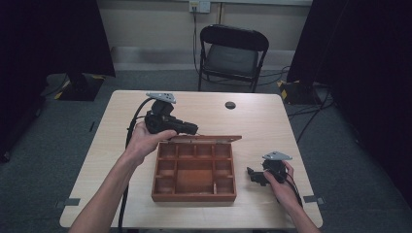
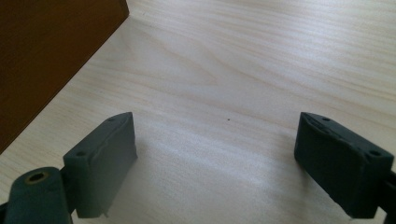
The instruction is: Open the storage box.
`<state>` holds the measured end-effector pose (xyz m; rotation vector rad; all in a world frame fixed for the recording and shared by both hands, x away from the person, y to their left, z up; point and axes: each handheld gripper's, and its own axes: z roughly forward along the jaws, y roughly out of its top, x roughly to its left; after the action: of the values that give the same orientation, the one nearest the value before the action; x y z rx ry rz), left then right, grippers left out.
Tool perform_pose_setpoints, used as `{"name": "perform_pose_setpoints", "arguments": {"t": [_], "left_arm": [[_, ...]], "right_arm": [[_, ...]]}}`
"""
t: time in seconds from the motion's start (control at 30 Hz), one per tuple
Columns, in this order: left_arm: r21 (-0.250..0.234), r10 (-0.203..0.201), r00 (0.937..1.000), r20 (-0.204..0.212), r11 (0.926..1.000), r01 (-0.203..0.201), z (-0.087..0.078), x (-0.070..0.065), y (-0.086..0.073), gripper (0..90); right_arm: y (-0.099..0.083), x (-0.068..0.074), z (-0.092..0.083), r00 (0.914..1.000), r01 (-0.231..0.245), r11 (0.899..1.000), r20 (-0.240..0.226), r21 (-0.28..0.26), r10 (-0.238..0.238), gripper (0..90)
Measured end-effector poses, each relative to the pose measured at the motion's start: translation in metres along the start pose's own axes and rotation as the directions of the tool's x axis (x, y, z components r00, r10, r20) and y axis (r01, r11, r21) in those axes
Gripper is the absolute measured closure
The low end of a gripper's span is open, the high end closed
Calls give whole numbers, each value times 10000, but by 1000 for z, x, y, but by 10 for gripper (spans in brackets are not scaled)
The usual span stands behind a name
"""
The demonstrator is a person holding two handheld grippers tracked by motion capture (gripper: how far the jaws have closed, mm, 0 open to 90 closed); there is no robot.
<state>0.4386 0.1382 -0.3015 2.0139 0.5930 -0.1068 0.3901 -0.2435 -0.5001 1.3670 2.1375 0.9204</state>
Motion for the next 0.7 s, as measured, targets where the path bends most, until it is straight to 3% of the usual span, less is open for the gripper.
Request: {"name": "perform_pose_setpoints", "arguments": {"t": [0.7], "left_arm": [[11,-6,10000,-5,10000,6,0,1,2,840]], "right_arm": [[0,0,0,10000,3,10000,2,-1,-3,122]]}}
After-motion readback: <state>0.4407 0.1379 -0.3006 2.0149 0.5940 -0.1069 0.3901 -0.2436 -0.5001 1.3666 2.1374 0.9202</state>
